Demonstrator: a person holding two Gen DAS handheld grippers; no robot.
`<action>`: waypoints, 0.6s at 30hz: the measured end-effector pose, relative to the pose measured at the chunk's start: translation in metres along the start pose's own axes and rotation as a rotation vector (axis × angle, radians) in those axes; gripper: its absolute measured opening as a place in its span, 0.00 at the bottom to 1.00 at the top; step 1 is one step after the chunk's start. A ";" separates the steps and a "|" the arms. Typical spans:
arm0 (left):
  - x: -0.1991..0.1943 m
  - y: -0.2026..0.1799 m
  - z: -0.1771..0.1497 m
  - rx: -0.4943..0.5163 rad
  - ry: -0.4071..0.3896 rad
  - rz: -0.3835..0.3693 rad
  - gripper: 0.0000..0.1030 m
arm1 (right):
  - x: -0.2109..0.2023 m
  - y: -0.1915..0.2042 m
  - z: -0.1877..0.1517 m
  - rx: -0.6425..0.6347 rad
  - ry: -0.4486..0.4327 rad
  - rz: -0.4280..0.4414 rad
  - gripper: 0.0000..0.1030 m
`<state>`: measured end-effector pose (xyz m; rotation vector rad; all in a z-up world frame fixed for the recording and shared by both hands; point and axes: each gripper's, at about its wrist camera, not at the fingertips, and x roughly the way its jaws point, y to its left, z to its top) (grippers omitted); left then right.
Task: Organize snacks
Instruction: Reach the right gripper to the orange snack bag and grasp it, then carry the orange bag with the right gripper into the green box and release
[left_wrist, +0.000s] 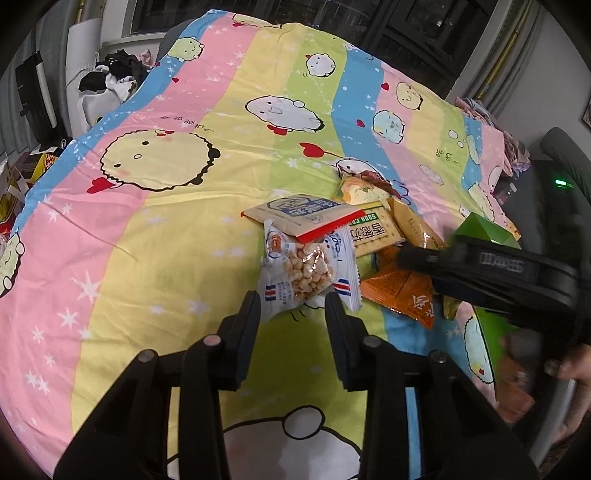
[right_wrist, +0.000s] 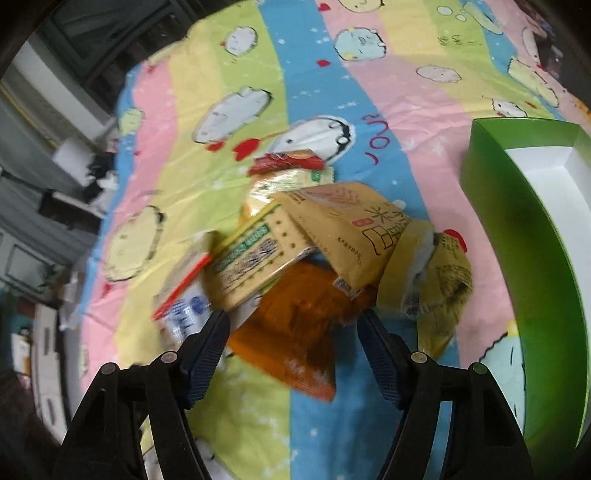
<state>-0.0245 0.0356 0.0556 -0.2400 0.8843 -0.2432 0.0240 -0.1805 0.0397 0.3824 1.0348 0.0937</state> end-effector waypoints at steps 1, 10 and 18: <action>0.000 0.000 0.000 0.003 0.001 -0.003 0.33 | 0.006 0.000 0.001 0.003 0.013 -0.017 0.69; -0.003 -0.001 0.001 -0.008 0.012 -0.023 0.34 | -0.001 -0.001 -0.014 -0.076 0.047 0.037 0.41; -0.008 -0.006 -0.002 -0.017 0.026 -0.056 0.39 | -0.026 0.013 -0.051 -0.248 0.076 0.169 0.41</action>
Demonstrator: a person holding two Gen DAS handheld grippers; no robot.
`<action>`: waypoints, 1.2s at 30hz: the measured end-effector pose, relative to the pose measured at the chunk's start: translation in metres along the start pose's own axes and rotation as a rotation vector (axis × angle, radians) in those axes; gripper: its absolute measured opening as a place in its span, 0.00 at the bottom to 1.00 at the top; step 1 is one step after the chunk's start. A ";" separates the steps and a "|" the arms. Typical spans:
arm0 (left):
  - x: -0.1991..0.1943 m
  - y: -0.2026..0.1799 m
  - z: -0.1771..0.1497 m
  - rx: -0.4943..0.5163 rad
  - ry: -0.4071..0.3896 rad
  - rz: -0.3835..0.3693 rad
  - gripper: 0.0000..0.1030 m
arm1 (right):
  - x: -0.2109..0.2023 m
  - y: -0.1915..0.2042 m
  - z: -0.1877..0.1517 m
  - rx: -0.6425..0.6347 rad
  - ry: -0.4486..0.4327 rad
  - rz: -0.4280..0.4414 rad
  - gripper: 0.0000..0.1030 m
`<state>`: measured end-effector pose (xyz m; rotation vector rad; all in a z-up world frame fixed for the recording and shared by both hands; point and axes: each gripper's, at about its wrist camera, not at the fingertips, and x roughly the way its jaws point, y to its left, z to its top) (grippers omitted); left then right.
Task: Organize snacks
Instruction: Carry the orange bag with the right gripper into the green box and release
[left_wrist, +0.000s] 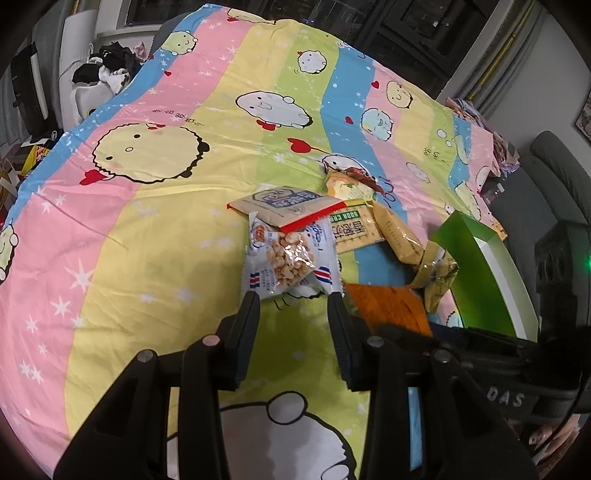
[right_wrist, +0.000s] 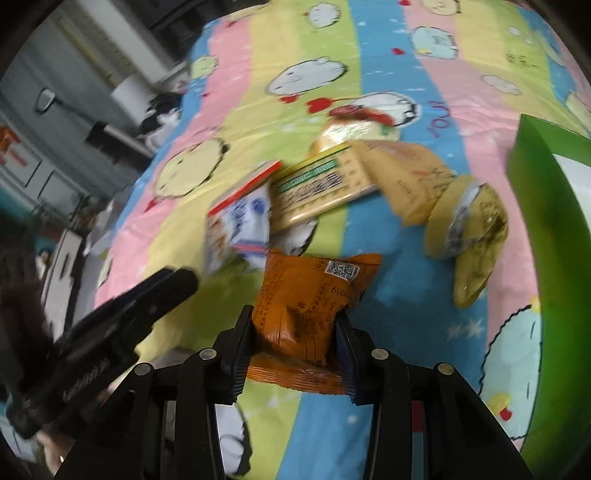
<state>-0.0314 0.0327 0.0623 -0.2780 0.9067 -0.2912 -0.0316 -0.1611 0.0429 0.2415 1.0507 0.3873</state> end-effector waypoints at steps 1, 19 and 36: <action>0.000 -0.002 -0.001 0.006 0.004 -0.004 0.42 | -0.001 0.000 -0.002 -0.007 0.001 0.006 0.41; 0.031 -0.067 -0.027 0.089 0.169 -0.247 0.62 | -0.024 -0.040 0.004 0.130 -0.066 0.163 0.70; 0.012 -0.103 -0.020 0.197 0.044 -0.266 0.30 | -0.033 -0.042 -0.001 0.096 -0.117 0.111 0.47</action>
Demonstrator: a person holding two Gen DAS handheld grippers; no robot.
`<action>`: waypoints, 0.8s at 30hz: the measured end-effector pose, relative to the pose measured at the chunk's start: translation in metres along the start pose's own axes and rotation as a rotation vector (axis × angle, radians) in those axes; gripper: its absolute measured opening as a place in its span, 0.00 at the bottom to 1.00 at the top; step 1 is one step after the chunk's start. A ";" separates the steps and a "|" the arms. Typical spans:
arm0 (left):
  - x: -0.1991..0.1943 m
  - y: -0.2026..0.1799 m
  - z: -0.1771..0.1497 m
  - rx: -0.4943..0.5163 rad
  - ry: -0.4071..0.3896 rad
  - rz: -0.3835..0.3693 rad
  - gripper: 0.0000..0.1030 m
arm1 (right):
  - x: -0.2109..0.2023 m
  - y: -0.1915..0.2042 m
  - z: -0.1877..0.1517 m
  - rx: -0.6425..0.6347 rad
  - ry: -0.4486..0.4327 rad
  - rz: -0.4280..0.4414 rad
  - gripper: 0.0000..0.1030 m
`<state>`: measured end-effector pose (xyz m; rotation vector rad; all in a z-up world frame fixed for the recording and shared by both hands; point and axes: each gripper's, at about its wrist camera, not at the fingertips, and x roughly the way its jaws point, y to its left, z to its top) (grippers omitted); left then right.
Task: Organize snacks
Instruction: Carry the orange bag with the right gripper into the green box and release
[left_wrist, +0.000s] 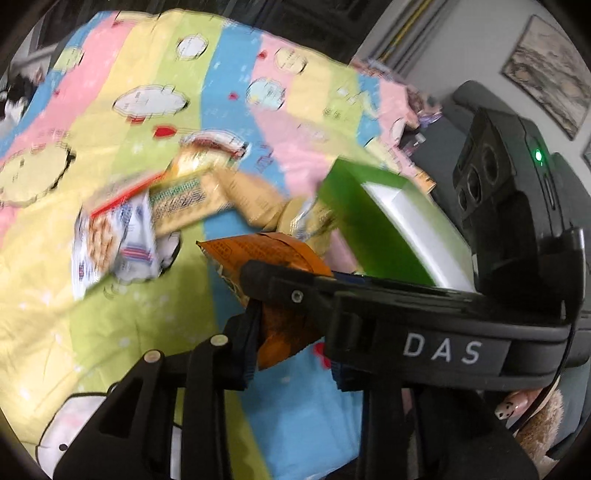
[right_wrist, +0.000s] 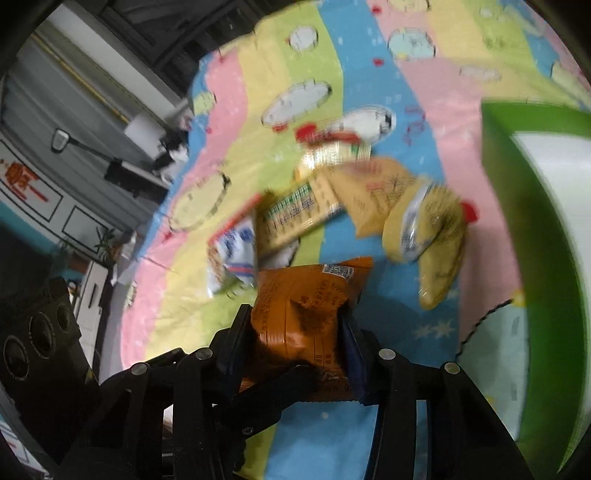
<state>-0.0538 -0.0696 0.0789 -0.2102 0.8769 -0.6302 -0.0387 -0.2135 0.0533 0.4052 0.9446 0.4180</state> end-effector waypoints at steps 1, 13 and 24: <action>-0.003 -0.006 0.003 0.014 -0.018 -0.011 0.30 | -0.009 0.001 0.001 -0.003 -0.024 0.003 0.47; -0.001 -0.089 0.028 0.194 -0.090 -0.116 0.30 | -0.108 -0.020 0.006 0.019 -0.278 -0.079 0.47; 0.054 -0.147 0.039 0.285 0.024 -0.199 0.30 | -0.150 -0.091 0.000 0.202 -0.325 -0.177 0.47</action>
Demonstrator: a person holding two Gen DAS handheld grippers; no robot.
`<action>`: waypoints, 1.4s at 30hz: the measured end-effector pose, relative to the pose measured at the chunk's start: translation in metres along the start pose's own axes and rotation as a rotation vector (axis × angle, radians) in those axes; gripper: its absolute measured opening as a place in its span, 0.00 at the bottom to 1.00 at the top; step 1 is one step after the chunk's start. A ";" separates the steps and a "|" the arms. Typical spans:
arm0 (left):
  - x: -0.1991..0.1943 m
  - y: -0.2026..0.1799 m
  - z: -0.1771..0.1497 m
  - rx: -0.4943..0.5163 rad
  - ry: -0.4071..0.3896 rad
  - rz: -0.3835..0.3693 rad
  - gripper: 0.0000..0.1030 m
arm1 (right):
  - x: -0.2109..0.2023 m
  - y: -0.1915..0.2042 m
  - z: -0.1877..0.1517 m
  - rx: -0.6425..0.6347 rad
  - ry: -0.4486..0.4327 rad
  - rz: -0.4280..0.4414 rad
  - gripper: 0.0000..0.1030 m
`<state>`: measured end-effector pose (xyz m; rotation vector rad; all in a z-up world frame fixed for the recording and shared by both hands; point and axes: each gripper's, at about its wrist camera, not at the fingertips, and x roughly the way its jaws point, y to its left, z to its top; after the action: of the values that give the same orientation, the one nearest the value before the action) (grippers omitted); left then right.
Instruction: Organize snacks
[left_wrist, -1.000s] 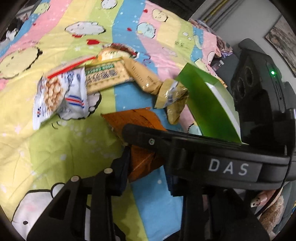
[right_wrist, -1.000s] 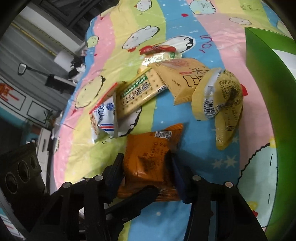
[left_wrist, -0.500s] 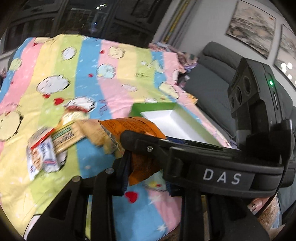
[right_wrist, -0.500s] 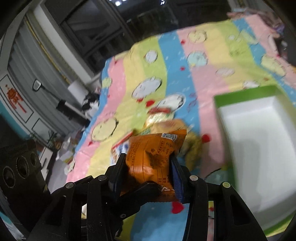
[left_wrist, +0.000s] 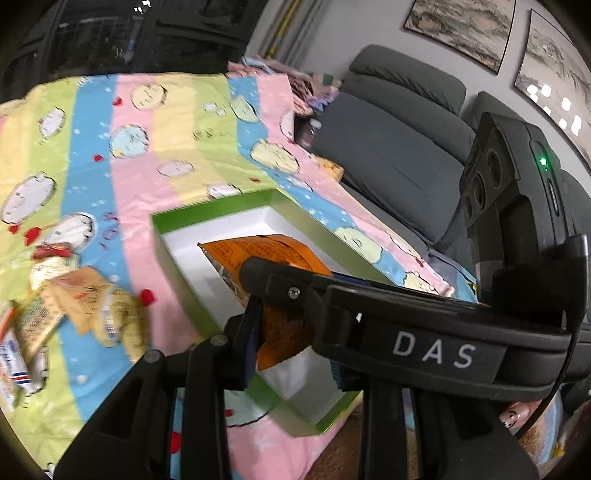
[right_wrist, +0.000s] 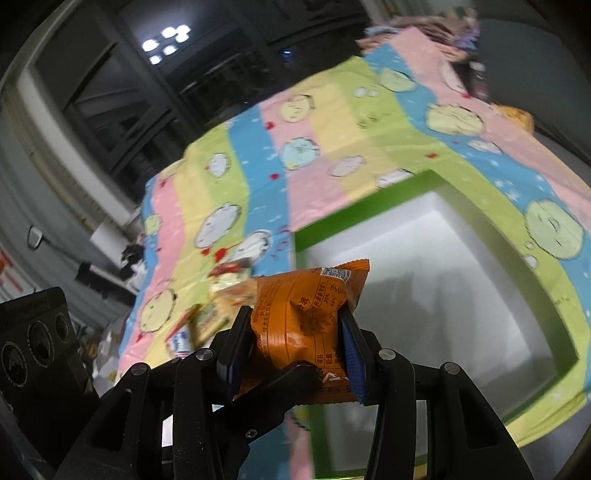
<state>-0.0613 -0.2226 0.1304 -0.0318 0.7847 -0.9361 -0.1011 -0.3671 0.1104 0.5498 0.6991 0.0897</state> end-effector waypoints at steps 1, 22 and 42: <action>0.008 0.000 0.000 -0.006 0.018 -0.009 0.30 | 0.003 -0.004 0.001 0.010 0.009 -0.010 0.47; -0.009 0.017 -0.009 -0.106 0.051 0.062 0.73 | 0.008 -0.029 0.000 0.045 0.035 -0.157 0.72; -0.124 0.214 -0.088 -0.483 -0.115 0.523 0.91 | 0.049 0.084 -0.013 -0.138 0.070 -0.021 0.82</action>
<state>-0.0064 0.0254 0.0655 -0.2854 0.8422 -0.2358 -0.0630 -0.2765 0.1160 0.4084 0.7604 0.1375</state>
